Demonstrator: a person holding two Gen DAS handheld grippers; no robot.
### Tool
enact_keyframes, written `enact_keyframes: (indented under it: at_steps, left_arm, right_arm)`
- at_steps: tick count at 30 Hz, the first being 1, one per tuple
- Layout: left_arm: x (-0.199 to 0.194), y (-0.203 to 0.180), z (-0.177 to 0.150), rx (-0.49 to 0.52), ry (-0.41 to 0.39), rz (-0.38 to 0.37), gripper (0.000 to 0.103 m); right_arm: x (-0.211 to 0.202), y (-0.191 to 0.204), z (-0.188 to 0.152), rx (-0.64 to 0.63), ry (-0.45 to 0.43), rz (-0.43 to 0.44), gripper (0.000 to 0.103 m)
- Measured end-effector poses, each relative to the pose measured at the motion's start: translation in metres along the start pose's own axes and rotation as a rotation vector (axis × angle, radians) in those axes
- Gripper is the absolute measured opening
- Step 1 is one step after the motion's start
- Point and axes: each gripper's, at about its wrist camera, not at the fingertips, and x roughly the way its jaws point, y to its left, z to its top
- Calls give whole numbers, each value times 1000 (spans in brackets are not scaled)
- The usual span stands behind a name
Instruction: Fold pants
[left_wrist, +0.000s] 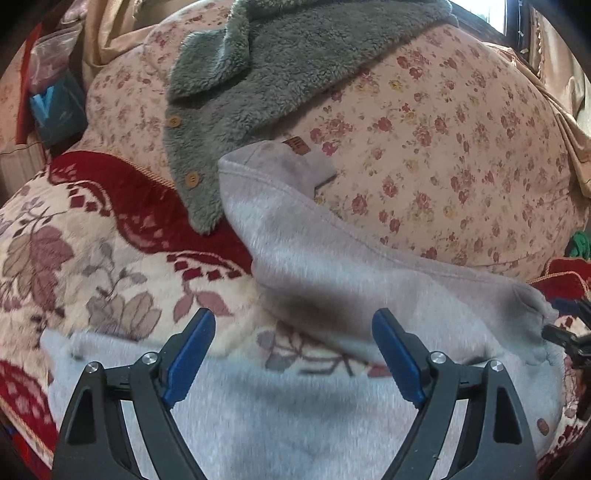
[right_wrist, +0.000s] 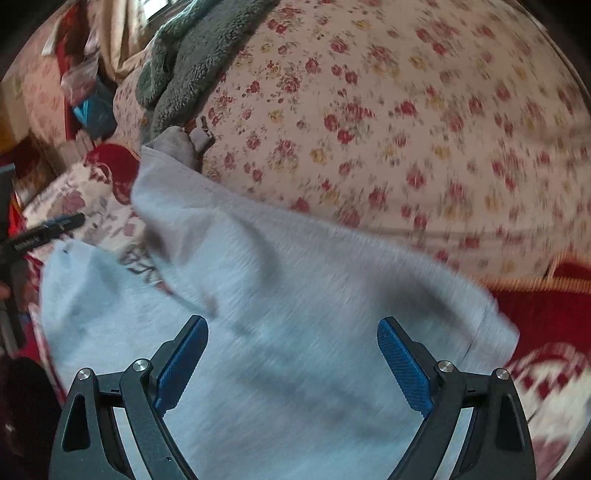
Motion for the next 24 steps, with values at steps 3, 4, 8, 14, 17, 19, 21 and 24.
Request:
enact_keyframes:
  at_steps: [3, 4, 8, 14, 17, 19, 21, 24]
  left_arm:
    - [12, 7, 16, -4, -2, -24, 87]
    - [16, 11, 22, -6, -5, -32, 88]
    - [43, 30, 49, -30, 11, -62, 92]
    - [85, 58, 85, -59, 28, -50, 92]
    - [104, 59, 103, -23, 31, -42, 92]
    - [115, 57, 113, -5, 33, -49, 92]
    - [124, 55, 121, 1, 28, -49, 92]
    - [130, 55, 129, -5, 14, -53, 92]
  right_arm:
    - [20, -8, 21, -77, 18, -22, 96]
    - [28, -10, 28, -101, 30, -23, 96]
    - [66, -12, 48, -204, 93, -59, 96]
    - [121, -14, 61, -349, 180, -128, 96]
    - [134, -15, 65, -384, 195, -132, 96]
    - [138, -15, 68, -399, 193, -125, 96]
    - [142, -15, 72, -428, 193, -126, 96]
    - [147, -17, 80, -449, 194, -125, 96]
